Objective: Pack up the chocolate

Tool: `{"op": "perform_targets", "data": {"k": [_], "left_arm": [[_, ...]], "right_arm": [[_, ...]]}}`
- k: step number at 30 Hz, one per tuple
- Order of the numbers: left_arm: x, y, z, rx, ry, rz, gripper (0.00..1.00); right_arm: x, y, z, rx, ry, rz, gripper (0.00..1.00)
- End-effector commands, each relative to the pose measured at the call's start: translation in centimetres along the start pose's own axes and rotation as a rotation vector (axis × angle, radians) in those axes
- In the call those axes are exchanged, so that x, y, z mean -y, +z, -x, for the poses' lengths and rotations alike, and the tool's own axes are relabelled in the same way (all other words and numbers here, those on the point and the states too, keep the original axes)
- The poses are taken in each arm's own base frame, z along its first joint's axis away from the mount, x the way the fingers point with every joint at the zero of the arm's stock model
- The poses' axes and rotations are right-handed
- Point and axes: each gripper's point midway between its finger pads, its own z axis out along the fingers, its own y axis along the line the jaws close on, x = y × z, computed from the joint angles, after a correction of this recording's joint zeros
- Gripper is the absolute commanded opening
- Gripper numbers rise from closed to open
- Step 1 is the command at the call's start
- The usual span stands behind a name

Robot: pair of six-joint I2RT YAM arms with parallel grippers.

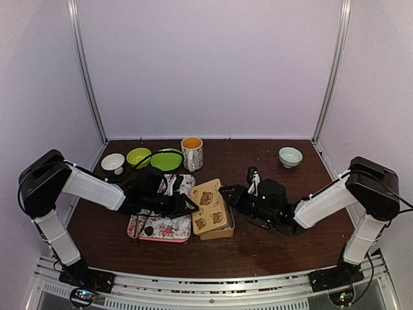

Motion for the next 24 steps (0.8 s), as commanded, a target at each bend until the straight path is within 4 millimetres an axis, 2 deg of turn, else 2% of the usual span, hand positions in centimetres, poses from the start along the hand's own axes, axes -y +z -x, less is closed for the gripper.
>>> {"op": "perform_targets", "data": {"k": [1, 11, 21, 24], "left_arm": [[1.7, 0.3, 1.5, 0.028, 0.028, -0.062, 0.40], [2.4, 0.1, 1.7, 0.033, 0.028, -0.079, 0.37], [2.1, -0.2, 1.8, 0.051, 0.021, -0.061, 0.38], [2.0, -0.4, 1.9, 0.059, 0.022, -0.054, 0.42]], "right_arm": [[0.2, -0.4, 0.8, -0.015, -0.112, -0.079, 0.38], [0.0, -2.4, 2.3, -0.036, -0.318, -0.176, 0.64], [0.9, -3.3, 2.0, -0.114, -0.362, -0.188, 0.74], [1.2, -3.4, 1.6, -0.141, -0.360, -0.178, 0.76]]}}
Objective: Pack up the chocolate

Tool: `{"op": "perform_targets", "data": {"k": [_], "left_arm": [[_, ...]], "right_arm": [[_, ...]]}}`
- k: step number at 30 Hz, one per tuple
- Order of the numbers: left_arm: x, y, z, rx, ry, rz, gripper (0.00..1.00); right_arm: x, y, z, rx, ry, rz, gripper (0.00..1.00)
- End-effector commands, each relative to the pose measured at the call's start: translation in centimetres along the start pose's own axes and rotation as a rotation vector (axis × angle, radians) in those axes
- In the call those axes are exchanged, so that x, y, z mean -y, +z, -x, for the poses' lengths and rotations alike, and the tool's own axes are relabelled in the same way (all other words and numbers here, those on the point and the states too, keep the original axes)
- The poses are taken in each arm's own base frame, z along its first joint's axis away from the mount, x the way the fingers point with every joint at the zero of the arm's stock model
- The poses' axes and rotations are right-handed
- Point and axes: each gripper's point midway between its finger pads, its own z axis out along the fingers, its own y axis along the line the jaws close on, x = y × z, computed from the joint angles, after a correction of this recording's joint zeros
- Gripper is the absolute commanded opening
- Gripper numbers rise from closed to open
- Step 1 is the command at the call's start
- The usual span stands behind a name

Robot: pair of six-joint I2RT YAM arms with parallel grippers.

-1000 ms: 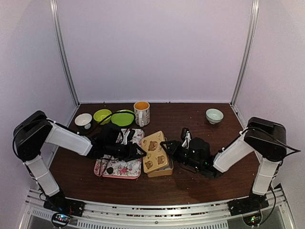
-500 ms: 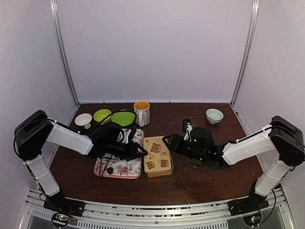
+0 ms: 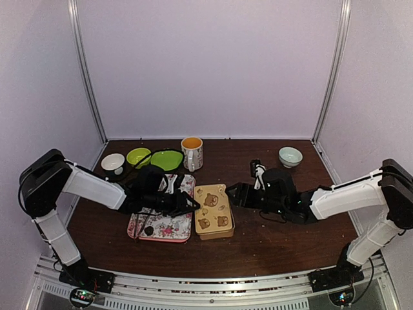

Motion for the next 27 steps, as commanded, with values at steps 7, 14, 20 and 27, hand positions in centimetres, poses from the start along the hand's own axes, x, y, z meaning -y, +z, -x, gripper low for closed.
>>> {"op": "perform_targets", "data": {"k": [7, 14, 20, 27], "left_arm": [[1.4, -1.6, 1.4, 0.068, 0.047, -0.003, 0.60], [1.6, -3.0, 1.7, 0.083, 0.081, 0.048, 0.71], [2.4, -4.6, 2.1, 0.114, 0.098, 0.071, 0.79], [3.8, -8.3, 3.2, 0.173, 0.148, 0.145, 0.82]], "right_arm": [[0.1, -0.6, -1.1, -0.068, -0.046, 0.031, 0.79], [-1.2, -1.4, 0.2, -0.051, -0.070, 0.057, 0.95], [-2.2, -3.3, 2.3, -0.019, -0.077, 0.045, 1.00], [-4.1, -7.6, 6.5, 0.038, -0.019, 0.020, 1.00]]}}
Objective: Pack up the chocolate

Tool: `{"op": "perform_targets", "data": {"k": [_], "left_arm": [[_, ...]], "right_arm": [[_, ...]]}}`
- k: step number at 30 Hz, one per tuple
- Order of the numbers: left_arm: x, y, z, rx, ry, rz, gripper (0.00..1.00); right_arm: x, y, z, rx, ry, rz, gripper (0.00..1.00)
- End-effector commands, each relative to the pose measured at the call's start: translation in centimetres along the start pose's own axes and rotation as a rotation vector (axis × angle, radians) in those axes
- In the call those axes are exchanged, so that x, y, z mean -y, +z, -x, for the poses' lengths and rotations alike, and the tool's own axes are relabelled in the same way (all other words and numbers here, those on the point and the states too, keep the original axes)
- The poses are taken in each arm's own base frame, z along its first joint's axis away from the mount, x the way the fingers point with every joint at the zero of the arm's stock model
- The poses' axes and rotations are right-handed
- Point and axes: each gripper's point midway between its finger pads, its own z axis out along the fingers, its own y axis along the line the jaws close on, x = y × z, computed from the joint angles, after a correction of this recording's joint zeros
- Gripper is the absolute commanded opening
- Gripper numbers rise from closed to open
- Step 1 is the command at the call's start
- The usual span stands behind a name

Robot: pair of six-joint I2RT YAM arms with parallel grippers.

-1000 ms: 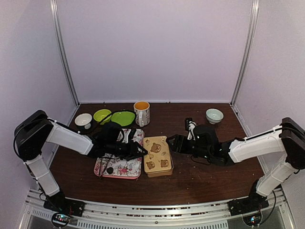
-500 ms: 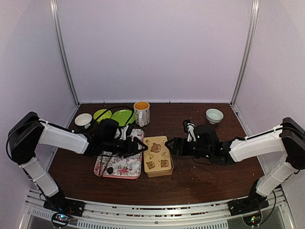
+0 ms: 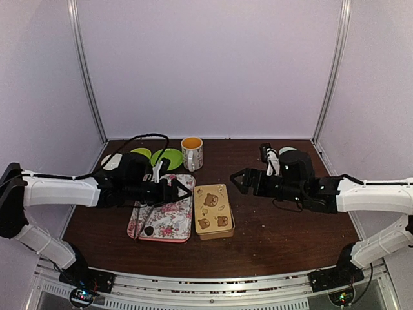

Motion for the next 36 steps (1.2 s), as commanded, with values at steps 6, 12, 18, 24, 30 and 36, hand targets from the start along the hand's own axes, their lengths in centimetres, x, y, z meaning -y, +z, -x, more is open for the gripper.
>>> {"op": "perform_targets", "data": {"k": [6, 12, 18, 24, 30, 36], "left_arm": [[0.8, -5.4, 2.6, 0.102, 0.077, 0.132, 0.82], [-0.6, -8.6, 1.9, 0.133, 0.066, 0.225, 0.82], [-1.7, -11.0, 1.2, 0.189, 0.032, 0.258, 0.82], [-2.2, -12.0, 0.4, 0.208, 0.018, 0.251, 0.82], [-1.4, -12.3, -0.1, 0.184, 0.039, 0.213, 0.81], [-0.6, -12.3, -0.7, 0.173, 0.034, 0.152, 0.81]], "right_arm": [[-2.4, -7.9, 7.0, 0.132, 0.154, -0.037, 1.00], [-5.6, -13.0, 10.6, 0.204, 0.195, 0.090, 1.00], [-7.0, -16.7, 12.6, 0.288, 0.249, 0.230, 1.00], [-4.9, -18.1, 12.4, 0.383, 0.312, 0.247, 1.00], [-4.9, -18.1, 11.8, 0.342, 0.256, 0.246, 1.00], [-3.1, -15.8, 8.6, 0.261, 0.237, 0.208, 1.00]]}}
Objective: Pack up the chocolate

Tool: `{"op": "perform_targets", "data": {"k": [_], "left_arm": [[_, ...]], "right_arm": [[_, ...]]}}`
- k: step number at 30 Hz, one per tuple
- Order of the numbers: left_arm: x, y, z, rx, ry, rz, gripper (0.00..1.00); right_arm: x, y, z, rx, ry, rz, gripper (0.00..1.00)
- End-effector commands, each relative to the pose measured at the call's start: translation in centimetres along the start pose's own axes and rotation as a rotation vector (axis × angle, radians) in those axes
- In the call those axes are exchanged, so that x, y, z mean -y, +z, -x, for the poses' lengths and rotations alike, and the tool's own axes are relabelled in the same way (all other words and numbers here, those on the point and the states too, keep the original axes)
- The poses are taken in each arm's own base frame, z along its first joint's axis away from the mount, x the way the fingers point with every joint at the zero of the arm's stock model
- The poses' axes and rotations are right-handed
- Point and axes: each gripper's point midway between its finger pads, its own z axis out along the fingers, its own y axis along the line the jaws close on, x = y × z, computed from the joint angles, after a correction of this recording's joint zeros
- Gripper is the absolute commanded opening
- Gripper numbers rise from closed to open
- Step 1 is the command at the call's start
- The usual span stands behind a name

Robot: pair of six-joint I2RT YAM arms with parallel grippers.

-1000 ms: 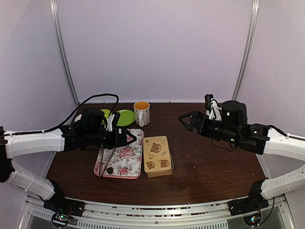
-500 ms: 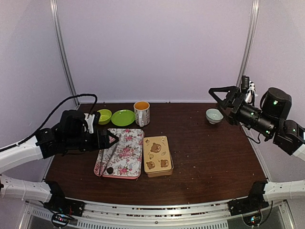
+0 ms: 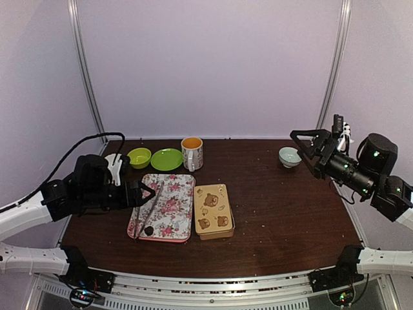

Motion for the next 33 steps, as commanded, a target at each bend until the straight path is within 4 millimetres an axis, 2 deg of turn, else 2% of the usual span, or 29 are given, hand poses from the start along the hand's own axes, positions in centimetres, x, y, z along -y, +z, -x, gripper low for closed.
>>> {"op": "perform_targets", "data": {"k": [1, 10, 21, 28, 33], "left_arm": [[0.7, -0.1, -0.4, 0.000, -0.009, -0.061, 0.81], [1.3, 1.8, -2.4, -0.067, -0.021, -0.091, 0.81], [1.4, 4.5, -4.8, -0.121, -0.071, -0.105, 0.82], [2.0, 5.0, -5.7, -0.120, -0.076, -0.112, 0.82], [1.9, 5.1, -6.1, -0.120, -0.094, -0.126, 0.82]], "right_arm": [[1.9, 0.5, -2.6, -0.074, -0.028, -0.007, 1.00], [4.0, 2.4, -6.1, -0.196, -0.090, -0.033, 1.00], [8.6, 5.5, -10.8, -0.316, -0.110, -0.110, 1.00], [10.8, 5.9, -12.4, -0.363, -0.177, -0.160, 1.00], [11.3, 6.9, -13.5, -0.407, -0.185, -0.162, 1.00]]}}
